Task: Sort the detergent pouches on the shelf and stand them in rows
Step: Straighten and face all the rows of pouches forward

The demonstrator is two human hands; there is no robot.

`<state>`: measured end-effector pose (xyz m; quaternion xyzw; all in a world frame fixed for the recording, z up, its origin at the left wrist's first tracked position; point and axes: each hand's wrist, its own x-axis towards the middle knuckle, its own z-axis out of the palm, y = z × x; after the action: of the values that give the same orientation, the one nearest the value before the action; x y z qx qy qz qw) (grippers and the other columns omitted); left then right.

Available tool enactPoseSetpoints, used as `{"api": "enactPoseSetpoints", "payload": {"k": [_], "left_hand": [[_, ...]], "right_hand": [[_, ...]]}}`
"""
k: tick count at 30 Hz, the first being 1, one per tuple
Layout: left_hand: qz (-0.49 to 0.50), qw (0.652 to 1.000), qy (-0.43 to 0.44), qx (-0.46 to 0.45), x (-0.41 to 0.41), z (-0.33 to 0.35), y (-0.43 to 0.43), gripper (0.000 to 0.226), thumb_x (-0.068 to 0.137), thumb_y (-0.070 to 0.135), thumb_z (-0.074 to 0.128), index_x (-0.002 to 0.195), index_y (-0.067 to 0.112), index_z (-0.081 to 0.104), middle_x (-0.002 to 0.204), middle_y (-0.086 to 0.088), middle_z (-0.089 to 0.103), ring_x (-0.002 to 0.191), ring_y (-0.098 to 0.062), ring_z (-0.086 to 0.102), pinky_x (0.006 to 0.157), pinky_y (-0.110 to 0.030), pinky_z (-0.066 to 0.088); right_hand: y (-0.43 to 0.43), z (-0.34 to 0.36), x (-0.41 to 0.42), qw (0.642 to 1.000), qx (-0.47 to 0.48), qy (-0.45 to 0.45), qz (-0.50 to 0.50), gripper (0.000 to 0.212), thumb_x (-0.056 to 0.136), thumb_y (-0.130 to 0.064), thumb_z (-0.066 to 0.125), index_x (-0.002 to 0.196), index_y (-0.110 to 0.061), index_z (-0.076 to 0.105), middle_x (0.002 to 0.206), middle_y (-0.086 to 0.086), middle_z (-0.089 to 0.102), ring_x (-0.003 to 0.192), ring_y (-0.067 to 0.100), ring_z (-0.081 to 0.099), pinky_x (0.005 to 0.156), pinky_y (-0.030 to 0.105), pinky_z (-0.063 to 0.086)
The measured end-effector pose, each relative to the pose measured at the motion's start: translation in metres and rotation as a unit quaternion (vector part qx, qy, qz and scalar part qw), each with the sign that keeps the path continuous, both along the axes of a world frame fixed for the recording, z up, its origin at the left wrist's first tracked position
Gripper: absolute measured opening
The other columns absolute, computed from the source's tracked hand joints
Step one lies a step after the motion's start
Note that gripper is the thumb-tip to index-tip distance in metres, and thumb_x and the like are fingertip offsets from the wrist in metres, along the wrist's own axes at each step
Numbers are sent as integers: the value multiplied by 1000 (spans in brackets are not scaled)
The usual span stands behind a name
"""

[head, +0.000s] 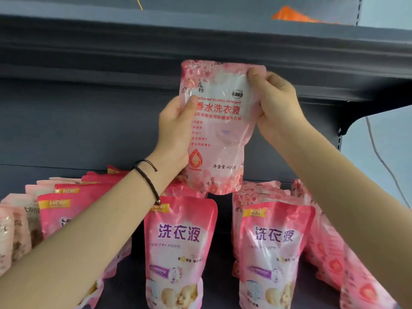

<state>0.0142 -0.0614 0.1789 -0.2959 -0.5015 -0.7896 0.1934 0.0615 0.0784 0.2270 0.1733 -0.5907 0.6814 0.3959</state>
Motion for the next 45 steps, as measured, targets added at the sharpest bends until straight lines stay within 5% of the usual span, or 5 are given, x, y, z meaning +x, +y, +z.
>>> {"api": "enactPoseSetpoints", "payload": {"k": [12, 24, 35, 39, 45], "left_hand": [[17, 999, 32, 10, 103, -103, 57, 34, 92, 41, 58, 94, 8, 61, 98, -32, 60, 86, -43, 60, 81, -61, 50], [78, 994, -33, -73, 82, -212, 103, 32, 94, 41, 50, 65, 30, 40, 55, 15, 39, 50, 1, 34, 49, -11, 35], [244, 950, 98, -166, 96, -288, 114, 65, 93, 42, 51, 147, 44, 14, 147, 10, 26, 137, -7, 33, 107, -30, 39], [226, 956, 106, -157, 98, -287, 117, 74, 87, 23, 53, 147, 43, 15, 148, 3, 24, 136, -7, 35, 107, -22, 37], [230, 959, -69, -149, 89, -283, 122, 37, 80, 51, 67, 114, 41, 55, 114, 11, 63, 100, -3, 65, 75, -27, 58]], "right_hand": [[44, -166, 112, 997, 19, -78, 3, 30, 98, -42, 49, 92, -27, 73, 96, 1, 76, 88, 17, 73, 68, 27, 60], [60, -281, 66, 969, -115, -117, -185, 40, 97, -44, 46, 68, -18, 56, 63, -1, 57, 59, 5, 53, 54, 16, 46], [49, -284, 52, 967, -105, -79, -216, 40, 93, -46, 46, 61, -23, 52, 57, -12, 53, 52, 1, 46, 50, 15, 41], [53, -286, 58, 977, -44, -43, -204, 13, 92, -37, 49, 101, -35, 57, 89, -16, 66, 81, -1, 62, 71, 21, 50], [65, -325, 93, 972, 201, -100, -62, 103, 78, 2, 58, 139, -64, 8, 150, -29, 24, 133, -1, 40, 95, 16, 47]]}}
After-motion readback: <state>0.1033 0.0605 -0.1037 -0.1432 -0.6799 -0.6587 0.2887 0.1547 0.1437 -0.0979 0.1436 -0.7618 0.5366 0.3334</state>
